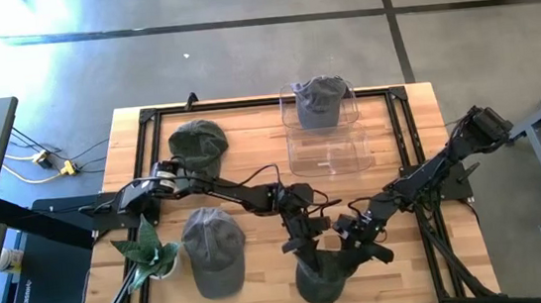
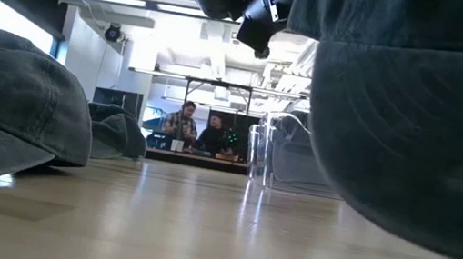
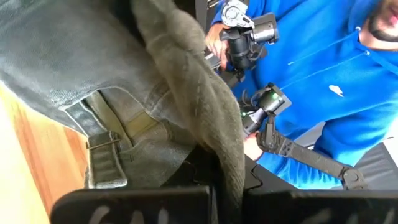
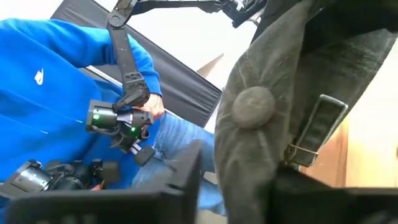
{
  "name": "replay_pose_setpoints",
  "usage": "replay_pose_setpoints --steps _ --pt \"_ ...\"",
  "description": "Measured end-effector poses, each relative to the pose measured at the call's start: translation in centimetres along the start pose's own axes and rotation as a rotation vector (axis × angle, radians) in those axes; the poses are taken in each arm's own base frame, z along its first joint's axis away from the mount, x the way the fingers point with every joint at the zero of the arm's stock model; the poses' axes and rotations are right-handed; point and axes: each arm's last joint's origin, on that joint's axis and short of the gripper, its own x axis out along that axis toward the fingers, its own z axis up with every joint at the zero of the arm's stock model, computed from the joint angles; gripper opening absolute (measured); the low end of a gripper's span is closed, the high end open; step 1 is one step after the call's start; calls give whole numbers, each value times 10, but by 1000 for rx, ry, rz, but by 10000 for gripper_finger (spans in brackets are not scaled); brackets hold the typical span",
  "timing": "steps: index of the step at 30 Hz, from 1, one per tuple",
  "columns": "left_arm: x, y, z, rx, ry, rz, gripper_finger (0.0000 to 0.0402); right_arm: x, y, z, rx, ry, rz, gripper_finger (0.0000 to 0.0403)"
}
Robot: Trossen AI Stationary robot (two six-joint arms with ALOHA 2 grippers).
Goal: Pick & Place hat
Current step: Put the bottom black cap into the bottom transparent bin
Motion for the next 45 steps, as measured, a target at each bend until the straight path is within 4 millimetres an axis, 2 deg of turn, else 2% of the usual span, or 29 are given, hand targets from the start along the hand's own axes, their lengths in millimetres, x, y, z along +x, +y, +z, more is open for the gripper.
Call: replay_pose_setpoints --steps 4,9,12,15,18,23,26,30,32,35,39,45 --pt "-1 -2 1 -17 -12 7 1 2 4 4 -2 -9 13 16" --pt "-6 -9 7 -20 -21 -11 1 7 11 11 7 8 6 18" --pt "-9 -10 10 -57 -17 -48 18 4 13 12 -5 50 -47 5" --pt "-16 -10 13 -102 -4 -66 68 -3 17 14 -2 72 -92 8" --pt "-27 -5 17 -96 -4 -61 140 -13 17 14 4 104 -154 3" --pt "-61 8 28 -120 -48 -25 254 -29 15 13 12 142 -271 3" --pt "-88 22 34 -159 -119 54 292 -37 12 15 16 145 -322 3" --pt "-117 32 39 -207 -200 137 307 -48 14 22 15 112 -334 2" --pt "-126 19 43 -178 -232 167 307 -54 17 26 4 83 -341 2" --pt "-135 -11 54 -69 -291 206 307 -64 23 34 -35 53 -373 2" --pt "-144 -49 57 4 -342 300 307 -77 33 47 -87 52 -418 1" --pt "-162 -106 48 63 -397 521 307 -97 49 75 -172 103 -503 1"
